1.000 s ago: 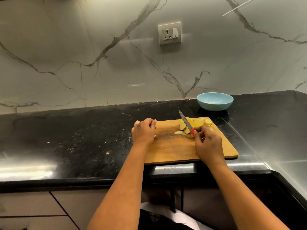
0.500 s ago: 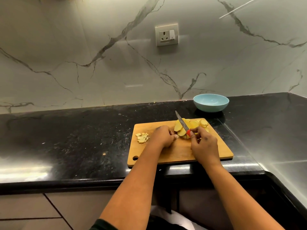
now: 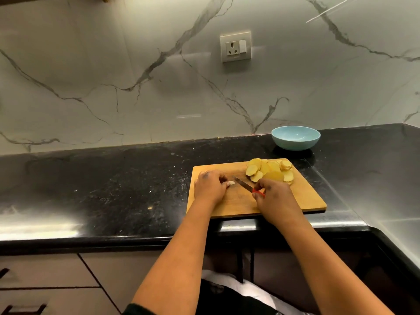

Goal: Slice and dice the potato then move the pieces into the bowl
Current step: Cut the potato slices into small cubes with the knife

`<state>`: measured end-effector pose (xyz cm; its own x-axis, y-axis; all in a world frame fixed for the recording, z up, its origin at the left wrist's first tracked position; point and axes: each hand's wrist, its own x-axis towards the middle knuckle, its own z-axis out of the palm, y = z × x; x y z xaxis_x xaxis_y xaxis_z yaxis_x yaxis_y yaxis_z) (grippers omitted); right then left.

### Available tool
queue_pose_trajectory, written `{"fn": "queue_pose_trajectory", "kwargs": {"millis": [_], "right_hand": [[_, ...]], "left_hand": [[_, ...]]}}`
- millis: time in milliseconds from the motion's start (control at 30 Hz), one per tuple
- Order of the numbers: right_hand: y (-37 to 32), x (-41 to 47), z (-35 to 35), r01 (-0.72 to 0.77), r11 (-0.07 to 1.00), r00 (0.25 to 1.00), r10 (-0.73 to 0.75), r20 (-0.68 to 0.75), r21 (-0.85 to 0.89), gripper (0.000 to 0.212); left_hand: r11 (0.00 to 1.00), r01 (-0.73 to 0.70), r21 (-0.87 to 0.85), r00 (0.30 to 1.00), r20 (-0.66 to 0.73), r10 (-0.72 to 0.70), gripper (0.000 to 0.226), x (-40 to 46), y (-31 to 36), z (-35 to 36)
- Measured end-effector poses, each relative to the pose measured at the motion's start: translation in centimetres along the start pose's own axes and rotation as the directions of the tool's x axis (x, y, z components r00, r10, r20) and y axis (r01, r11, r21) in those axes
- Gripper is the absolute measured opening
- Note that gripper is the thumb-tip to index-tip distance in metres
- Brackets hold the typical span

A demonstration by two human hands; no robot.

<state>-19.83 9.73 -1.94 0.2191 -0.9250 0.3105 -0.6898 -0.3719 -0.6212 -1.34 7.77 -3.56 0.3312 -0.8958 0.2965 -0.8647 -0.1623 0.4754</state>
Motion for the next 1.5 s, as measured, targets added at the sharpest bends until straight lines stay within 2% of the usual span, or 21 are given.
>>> {"fn": "queue_pose_trajectory", "kwargs": {"millis": [133, 333, 533, 667, 733, 833, 967, 1067, 1200, 1267, 1333, 1433, 1500], "right_hand": [[-0.9, -0.4, 0.2, -0.011, 0.997, 1.000, 0.012, 0.008, -0.072, 0.010], [-2.4, -0.4, 0.0, -0.025, 0.993, 0.999, 0.029, 0.029, -0.112, 0.013], [-5.1, 1.0, -1.3, -0.006, 0.933, 0.981, 0.076, 0.180, -0.360, 0.025], [-7.1, 2.1, -4.6, 0.047, 0.838, 0.948, 0.134, 0.287, -0.544, 0.040], [-6.8, 2.3, -5.0, 0.045, 0.843, 0.953, 0.124, 0.277, -0.536, 0.038], [-6.0, 1.9, -3.8, -0.003, 0.906, 0.957, 0.125, 0.263, -0.423, 0.034], [-4.9, 1.0, -1.4, 0.008, 0.948, 0.982, 0.052, 0.182, -0.317, 0.021], [-5.1, 0.9, -1.4, 0.020, 0.933, 0.978, 0.056, 0.199, -0.360, 0.026], [-6.8, 2.1, -3.8, 0.032, 0.845, 0.931, 0.169, 0.323, -0.534, 0.046], [-7.0, 2.4, -4.6, 0.028, 0.837, 0.915, 0.199, 0.352, -0.546, 0.049], [-6.5, 2.4, -4.2, 0.002, 0.882, 0.924, 0.178, 0.338, -0.472, 0.044], [-5.4, 1.2, -2.4, -0.019, 0.954, 0.967, 0.094, 0.239, -0.299, 0.026], [-5.0, 0.8, -1.5, -0.009, 0.960, 0.975, 0.070, 0.210, -0.281, 0.024]], "left_hand": [[0.998, 0.024, -0.066, 0.999, -0.031, -0.026, 0.016, 0.1, 0.3, 0.3], [0.997, 0.024, -0.079, 0.997, -0.069, -0.030, 0.014, -0.1, 0.2, 0.8], [0.995, 0.036, -0.090, 0.997, -0.069, -0.042, 0.017, -0.1, -0.1, 0.9], [0.992, 0.063, -0.105, 0.989, -0.129, -0.077, 0.018, -0.5, -0.2, 1.0], [0.993, 0.068, -0.095, 0.986, -0.145, -0.082, 0.018, -0.6, -0.4, 1.0], [0.990, 0.080, -0.113, 0.990, -0.108, -0.092, 0.014, -0.5, -0.6, 0.9], [0.982, 0.124, -0.142, 0.989, -0.057, -0.133, 0.013, -0.3, -0.7, 0.8], [0.983, 0.126, -0.131, 0.988, -0.073, -0.136, 0.013, -0.4, -0.7, 0.8], [0.980, 0.131, -0.152, 0.985, -0.095, -0.146, 0.009, -0.8, -0.6, 0.5], [0.977, 0.130, -0.170, 0.984, -0.094, -0.148, 0.006, -1.0, -0.7, 0.4], [0.971, 0.126, -0.202, 0.985, -0.090, -0.147, 0.009, -1.3, -0.9, 0.2], [0.969, 0.139, -0.204, 0.982, -0.100, -0.162, 0.011, -1.5, -1.0, 0.0], [0.968, 0.145, -0.204, 0.981, -0.102, -0.168, 0.009, -1.4, -1.0, 0.0]]}}
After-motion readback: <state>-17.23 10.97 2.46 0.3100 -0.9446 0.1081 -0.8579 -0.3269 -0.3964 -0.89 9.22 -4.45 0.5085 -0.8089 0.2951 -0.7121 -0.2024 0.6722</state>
